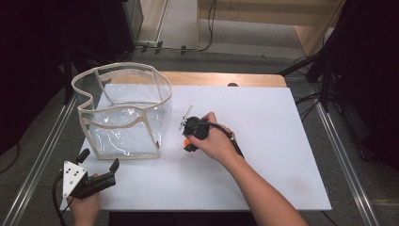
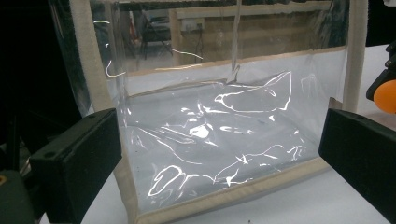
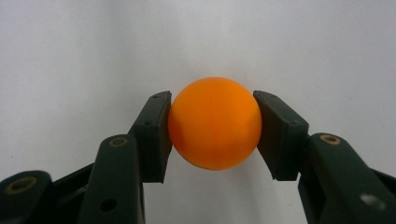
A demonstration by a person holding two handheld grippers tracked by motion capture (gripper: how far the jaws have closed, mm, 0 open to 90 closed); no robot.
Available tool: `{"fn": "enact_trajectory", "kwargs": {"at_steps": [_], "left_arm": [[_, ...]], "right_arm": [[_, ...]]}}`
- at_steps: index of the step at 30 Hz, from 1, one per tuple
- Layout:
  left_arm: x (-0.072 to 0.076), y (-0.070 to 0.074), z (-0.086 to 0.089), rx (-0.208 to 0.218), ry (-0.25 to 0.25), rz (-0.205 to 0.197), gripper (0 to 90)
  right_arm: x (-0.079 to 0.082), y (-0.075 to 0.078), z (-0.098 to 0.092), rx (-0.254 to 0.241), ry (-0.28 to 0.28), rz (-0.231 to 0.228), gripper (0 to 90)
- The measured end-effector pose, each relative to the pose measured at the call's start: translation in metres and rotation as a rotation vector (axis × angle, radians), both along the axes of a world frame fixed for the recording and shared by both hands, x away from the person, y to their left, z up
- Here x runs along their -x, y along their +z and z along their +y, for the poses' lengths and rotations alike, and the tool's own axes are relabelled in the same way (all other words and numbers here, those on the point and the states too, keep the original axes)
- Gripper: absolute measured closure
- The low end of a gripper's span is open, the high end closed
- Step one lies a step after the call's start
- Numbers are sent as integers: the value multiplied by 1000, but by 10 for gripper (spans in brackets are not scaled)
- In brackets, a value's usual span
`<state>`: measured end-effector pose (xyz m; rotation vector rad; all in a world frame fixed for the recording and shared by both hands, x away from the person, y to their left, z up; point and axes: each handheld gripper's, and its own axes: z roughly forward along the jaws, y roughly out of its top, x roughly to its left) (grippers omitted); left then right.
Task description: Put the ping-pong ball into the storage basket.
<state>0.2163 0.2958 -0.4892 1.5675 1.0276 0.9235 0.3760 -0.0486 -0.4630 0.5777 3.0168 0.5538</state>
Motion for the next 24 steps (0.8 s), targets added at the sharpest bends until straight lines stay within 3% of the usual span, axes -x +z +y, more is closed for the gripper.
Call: {"fn": "enact_trajectory", "kwargs": {"at_steps": [24], "left_arm": [[0,0,-1,-3,0,-1,0]], "right_arm": [[-3,22,-10,-24,-9,0,475]]}}
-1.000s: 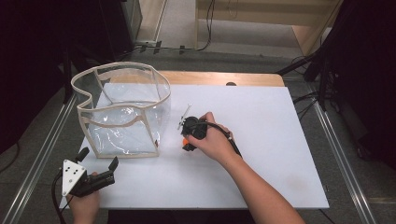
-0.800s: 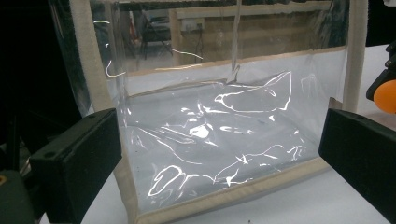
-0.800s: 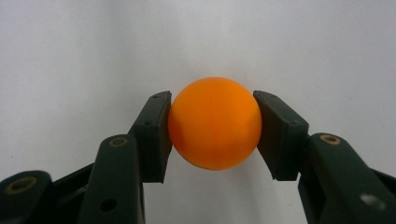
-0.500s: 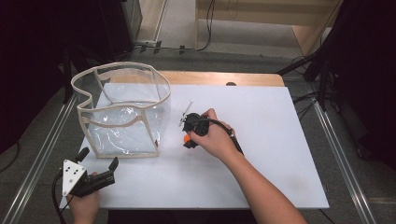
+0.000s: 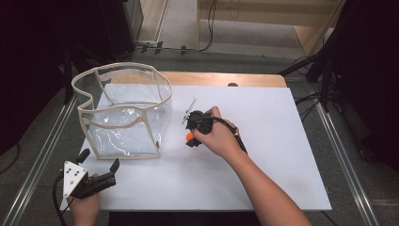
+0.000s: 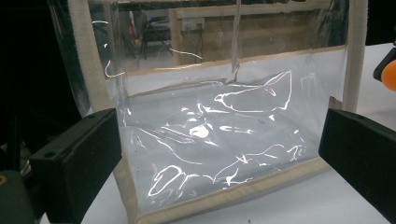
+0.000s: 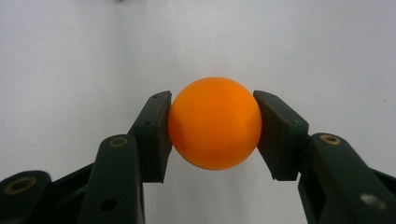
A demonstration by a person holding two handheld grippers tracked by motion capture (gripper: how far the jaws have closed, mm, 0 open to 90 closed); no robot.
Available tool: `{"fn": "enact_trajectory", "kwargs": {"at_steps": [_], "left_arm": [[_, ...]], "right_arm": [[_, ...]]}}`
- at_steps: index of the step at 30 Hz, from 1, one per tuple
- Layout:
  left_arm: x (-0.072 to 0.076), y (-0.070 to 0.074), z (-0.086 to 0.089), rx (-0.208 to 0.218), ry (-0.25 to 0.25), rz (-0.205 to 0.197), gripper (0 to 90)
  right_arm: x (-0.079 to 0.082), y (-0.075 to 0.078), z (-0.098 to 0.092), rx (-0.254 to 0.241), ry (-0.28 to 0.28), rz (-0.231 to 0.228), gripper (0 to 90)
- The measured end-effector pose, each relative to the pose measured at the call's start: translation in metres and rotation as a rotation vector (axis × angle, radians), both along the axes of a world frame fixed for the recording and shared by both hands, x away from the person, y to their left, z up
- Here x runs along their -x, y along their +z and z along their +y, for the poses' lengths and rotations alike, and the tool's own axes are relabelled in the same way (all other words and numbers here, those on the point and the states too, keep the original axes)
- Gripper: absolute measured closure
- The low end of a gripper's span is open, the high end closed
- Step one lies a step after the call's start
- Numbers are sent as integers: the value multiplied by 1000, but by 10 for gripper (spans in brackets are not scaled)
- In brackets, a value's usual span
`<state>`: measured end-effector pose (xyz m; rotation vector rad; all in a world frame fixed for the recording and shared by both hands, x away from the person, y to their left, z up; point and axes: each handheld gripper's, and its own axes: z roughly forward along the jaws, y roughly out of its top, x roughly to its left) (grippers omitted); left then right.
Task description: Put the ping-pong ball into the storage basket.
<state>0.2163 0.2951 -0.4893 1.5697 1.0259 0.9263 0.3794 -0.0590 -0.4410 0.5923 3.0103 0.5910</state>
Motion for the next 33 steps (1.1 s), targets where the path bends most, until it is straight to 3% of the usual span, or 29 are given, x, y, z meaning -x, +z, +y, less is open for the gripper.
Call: {"fn": "enact_trajectory", "kwargs": {"at_steps": [33], "left_arm": [[0,0,0,-3,0,0,0]], "right_arm": [[-6,27,2,7,30,-2,475]]}}
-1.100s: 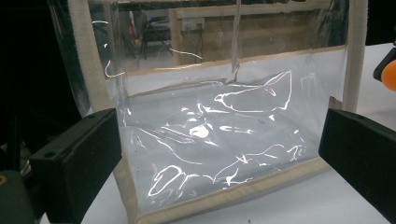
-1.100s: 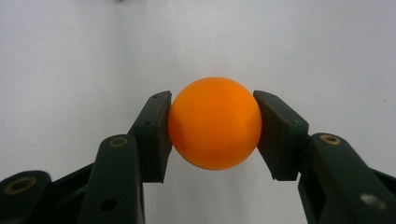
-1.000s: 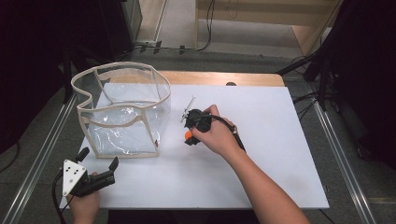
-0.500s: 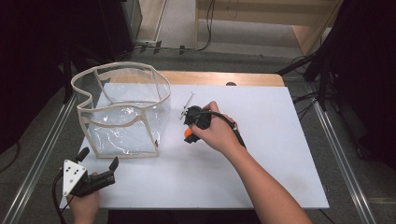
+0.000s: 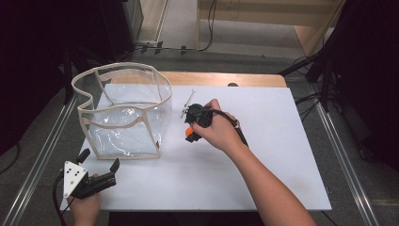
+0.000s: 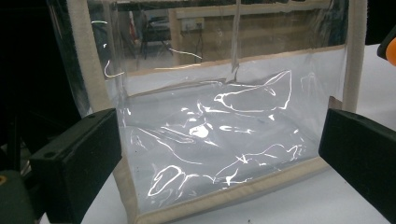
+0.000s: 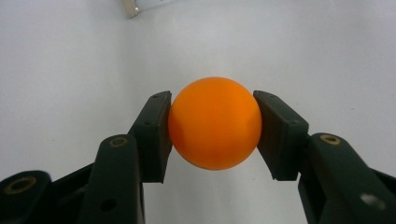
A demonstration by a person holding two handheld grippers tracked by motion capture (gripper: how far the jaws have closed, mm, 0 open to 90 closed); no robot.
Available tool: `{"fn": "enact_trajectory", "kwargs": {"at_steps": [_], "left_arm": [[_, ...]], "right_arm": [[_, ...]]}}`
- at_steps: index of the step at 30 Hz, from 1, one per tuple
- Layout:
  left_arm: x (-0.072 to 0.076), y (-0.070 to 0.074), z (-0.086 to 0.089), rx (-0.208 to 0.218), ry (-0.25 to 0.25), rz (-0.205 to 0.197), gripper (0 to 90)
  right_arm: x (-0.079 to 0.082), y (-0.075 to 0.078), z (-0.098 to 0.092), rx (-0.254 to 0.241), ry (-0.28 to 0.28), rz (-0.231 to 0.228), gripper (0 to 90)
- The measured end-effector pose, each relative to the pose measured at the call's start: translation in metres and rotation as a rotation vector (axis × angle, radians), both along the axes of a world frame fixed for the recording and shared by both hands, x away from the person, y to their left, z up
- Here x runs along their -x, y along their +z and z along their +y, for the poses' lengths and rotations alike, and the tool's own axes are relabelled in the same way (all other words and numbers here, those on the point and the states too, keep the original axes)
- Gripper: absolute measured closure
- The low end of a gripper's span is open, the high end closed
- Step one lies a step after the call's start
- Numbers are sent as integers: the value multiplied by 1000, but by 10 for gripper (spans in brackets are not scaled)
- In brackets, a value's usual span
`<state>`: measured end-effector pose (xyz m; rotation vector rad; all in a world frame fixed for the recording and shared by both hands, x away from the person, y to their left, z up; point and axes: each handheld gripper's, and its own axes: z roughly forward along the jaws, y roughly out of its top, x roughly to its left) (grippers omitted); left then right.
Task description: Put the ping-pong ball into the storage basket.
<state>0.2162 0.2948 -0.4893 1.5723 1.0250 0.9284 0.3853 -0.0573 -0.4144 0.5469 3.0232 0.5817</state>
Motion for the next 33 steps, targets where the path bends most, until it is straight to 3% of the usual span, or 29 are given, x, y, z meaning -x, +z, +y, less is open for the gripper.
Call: {"fn": "enact_trajectory", "kwargs": {"at_steps": [33], "left_arm": [[0,0,0,5,-1,-1,0]], "right_arm": [[-7,34,5,10,22,-14,475]]}}
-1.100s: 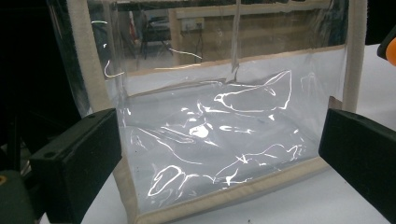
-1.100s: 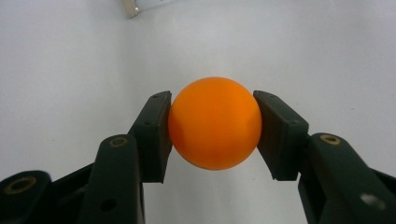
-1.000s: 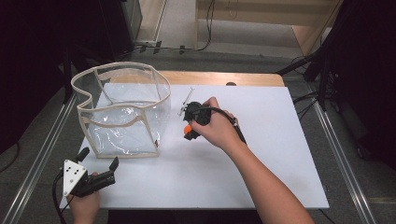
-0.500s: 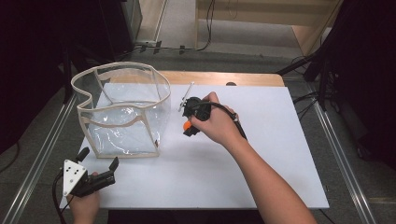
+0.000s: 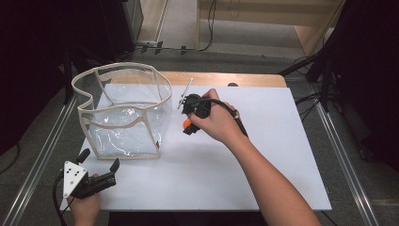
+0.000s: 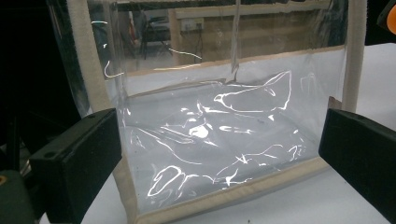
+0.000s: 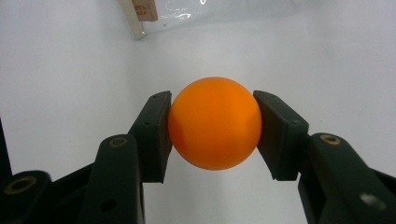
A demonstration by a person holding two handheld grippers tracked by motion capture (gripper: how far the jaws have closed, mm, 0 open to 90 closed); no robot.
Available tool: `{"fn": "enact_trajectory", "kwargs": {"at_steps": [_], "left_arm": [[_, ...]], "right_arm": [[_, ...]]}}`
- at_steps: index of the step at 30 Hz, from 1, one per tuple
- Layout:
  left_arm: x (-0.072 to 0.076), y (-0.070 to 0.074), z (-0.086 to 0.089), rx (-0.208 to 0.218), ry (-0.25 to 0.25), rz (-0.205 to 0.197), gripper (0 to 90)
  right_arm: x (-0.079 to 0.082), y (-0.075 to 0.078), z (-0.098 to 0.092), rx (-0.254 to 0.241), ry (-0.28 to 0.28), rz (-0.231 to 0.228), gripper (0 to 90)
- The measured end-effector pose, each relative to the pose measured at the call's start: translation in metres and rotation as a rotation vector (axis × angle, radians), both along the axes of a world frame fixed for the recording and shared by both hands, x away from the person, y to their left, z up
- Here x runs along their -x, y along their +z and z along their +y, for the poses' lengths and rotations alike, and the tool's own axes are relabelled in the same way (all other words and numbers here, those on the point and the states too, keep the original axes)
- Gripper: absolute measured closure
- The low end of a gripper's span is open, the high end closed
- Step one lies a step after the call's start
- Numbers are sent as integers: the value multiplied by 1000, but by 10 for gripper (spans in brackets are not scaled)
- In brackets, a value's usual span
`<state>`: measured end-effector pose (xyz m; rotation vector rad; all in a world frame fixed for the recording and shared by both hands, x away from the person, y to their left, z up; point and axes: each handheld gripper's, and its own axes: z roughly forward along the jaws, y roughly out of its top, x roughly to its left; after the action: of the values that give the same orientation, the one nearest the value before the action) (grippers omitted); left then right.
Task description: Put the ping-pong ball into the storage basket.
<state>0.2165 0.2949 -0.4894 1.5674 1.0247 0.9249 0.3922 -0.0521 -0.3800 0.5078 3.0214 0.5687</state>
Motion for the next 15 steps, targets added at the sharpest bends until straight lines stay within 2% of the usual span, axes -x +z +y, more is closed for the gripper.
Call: {"fn": "enact_trajectory", "kwargs": {"at_steps": [4,8,15], "left_arm": [[0,0,0,0,0,0,0],[0,0,0,0,0,0,0],[0,0,0,-2,-1,0,0]], "right_arm": [[-1,3,1,3,1,1,475],[-2,5,1,-2,7,22,476],[-3,11,2,-6,4,10,476]]}}
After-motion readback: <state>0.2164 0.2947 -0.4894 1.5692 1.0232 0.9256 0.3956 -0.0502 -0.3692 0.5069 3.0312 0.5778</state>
